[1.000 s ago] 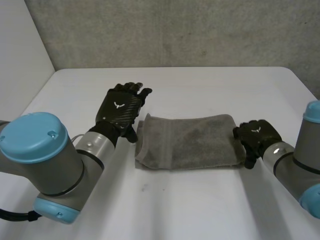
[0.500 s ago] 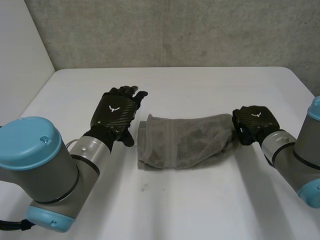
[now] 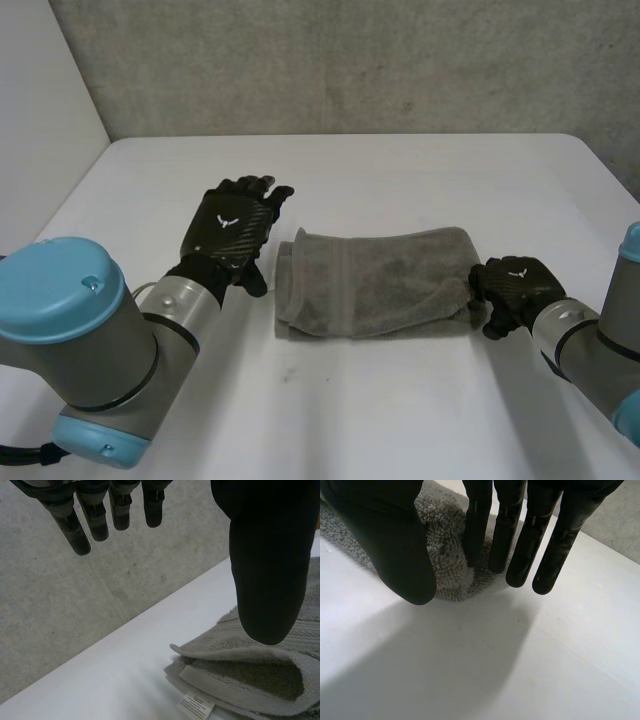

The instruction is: Fold the laundry

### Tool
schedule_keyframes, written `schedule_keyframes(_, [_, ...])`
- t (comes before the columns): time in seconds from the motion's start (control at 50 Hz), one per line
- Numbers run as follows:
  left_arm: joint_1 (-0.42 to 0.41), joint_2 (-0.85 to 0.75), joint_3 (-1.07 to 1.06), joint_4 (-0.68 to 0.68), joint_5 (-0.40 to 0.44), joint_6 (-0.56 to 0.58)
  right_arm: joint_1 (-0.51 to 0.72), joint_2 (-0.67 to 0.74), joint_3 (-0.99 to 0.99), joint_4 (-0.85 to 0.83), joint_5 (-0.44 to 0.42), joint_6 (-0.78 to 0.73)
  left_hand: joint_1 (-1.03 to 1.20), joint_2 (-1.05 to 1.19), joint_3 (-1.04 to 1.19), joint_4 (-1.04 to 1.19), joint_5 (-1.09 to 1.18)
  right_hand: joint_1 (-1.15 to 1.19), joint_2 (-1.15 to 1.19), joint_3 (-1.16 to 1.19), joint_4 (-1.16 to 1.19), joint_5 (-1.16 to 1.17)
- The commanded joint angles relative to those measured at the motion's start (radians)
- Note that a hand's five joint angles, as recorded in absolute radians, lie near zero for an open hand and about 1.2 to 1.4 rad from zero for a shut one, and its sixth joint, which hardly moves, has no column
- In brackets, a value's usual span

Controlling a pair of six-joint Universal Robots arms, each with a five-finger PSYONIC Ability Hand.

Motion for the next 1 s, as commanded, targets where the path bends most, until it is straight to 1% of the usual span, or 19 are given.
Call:
schedule_keyframes(0.02, [-0.001,-0.002,0.000,0.002,0.000,0.002,0.005,0.029,-0.025,-0.046,0.014,0.047,0.008,0.020,0.020,0.019,-0.016,0.184,0.071,0.096,0.098,0.088])
schedule_keyframes(0.12, [0.000,-0.002,-0.002,0.000,-0.001,0.002,0.014,0.044,-0.082,-0.052,0.078,0.206,0.011,0.023,0.023,0.022,-0.013,0.167,0.053,0.078,0.080,0.071])
schedule_keyframes(0.14, [0.000,-0.002,-0.002,0.000,-0.001,0.002,0.014,0.044,-0.082,-0.052,0.078,0.206,0.011,0.023,0.023,0.022,-0.013,0.166,0.053,0.078,0.080,0.071])
schedule_keyframes(0.18, [0.002,0.000,-0.007,0.000,-0.003,0.002,0.014,0.035,-0.095,-0.048,0.101,0.261,0.011,0.023,0.023,0.022,-0.013,0.105,-0.008,0.017,0.019,0.009])
schedule_keyframes(0.2, [0.002,0.000,-0.007,0.000,-0.003,0.002,0.014,0.035,-0.095,-0.048,0.101,0.261,0.011,0.023,0.023,0.022,-0.013,0.105,-0.009,0.016,0.018,0.009])
schedule_keyframes(0.24, [0.002,0.000,-0.013,0.002,0.000,0.003,0.016,0.021,-0.098,-0.042,0.103,0.274,0.011,0.023,0.023,0.022,-0.013,-0.030,-0.143,-0.118,-0.116,-0.126])
schedule_keyframes(0.42, [-0.001,-0.002,-0.013,0.005,0.002,0.006,0.016,0.008,-0.097,-0.037,0.101,0.277,0.011,0.023,0.023,0.022,-0.013,-0.021,-0.135,-0.110,-0.108,-0.117])
schedule_keyframes(0.6, [0.000,-0.003,-0.014,0.006,0.002,0.008,0.019,0.090,-0.131,-0.035,0.100,0.275,0.011,0.023,0.023,0.022,-0.013,0.025,-0.088,-0.063,-0.061,-0.070])
schedule_keyframes(0.64, [0.000,-0.003,-0.014,0.006,0.002,0.008,0.019,0.104,-0.140,-0.035,0.100,0.277,0.011,0.023,0.023,0.022,-0.013,0.052,-0.061,-0.036,-0.035,-0.044])
schedule_keyframes(0.66, [0.000,-0.003,-0.014,0.006,0.002,0.009,0.017,0.116,-0.146,-0.035,0.098,0.277,0.011,0.023,0.023,0.022,-0.013,0.157,0.043,0.068,0.070,0.061])
schedule_keyframes(0.68, [0.000,-0.003,-0.014,0.006,0.002,0.009,0.017,0.126,-0.152,-0.035,0.095,0.277,0.011,0.023,0.023,0.022,-0.013,0.352,0.239,0.264,0.266,0.257])
schedule_keyframes(0.7, [0.000,-0.003,-0.014,0.006,0.002,0.009,0.017,0.126,-0.152,-0.035,0.095,0.277,0.011,0.023,0.023,0.022,-0.013,0.354,0.241,0.266,0.268,0.259])
schedule_keyframes(0.72, [0.000,-0.003,-0.014,0.006,0.002,0.009,0.017,0.130,-0.161,-0.035,0.092,0.277,0.011,0.023,0.023,0.022,-0.013,0.546,0.433,0.458,0.460,0.450])
schedule_keyframes(0.74, [0.000,-0.003,-0.014,0.006,0.002,0.009,0.017,0.130,-0.161,-0.035,0.092,0.277,0.011,0.023,0.023,0.022,-0.013,0.548,0.435,0.460,0.462,0.452])
schedule_keyframes(0.76, [0.000,-0.003,-0.014,0.006,0.000,0.009,0.019,0.133,-0.169,-0.037,0.089,0.274,0.011,0.023,0.023,0.022,-0.013,0.765,0.652,0.677,0.679,0.669])
schedule_keyframes(0.86, [0.002,0.000,-0.016,0.006,-0.001,0.009,0.051,0.112,-0.206,-0.038,0.084,0.249,0.011,0.023,0.023,0.022,-0.013,0.767,0.654,0.679,0.681,0.671])
schedule_keyframes(0.9, [0.002,0.001,-0.014,0.006,-0.003,0.009,0.143,0.074,-0.261,-0.038,0.089,0.197,0.011,0.023,0.023,0.022,-0.013,0.767,0.654,0.679,0.681,0.671])
schedule_keyframes(0.96, [0.002,0.003,-0.013,0.006,-0.003,0.009,0.197,0.063,-0.287,-0.037,0.084,0.163,0.011,0.023,0.023,0.022,-0.013,0.767,0.654,0.679,0.681,0.671])
schedule_keyframes(1.0, [0.003,0.007,-0.014,0.006,-0.004,0.011,0.290,0.066,-0.339,-0.022,0.084,0.078,0.008,0.020,0.020,0.019,-0.016,0.767,0.654,0.679,0.681,0.671])
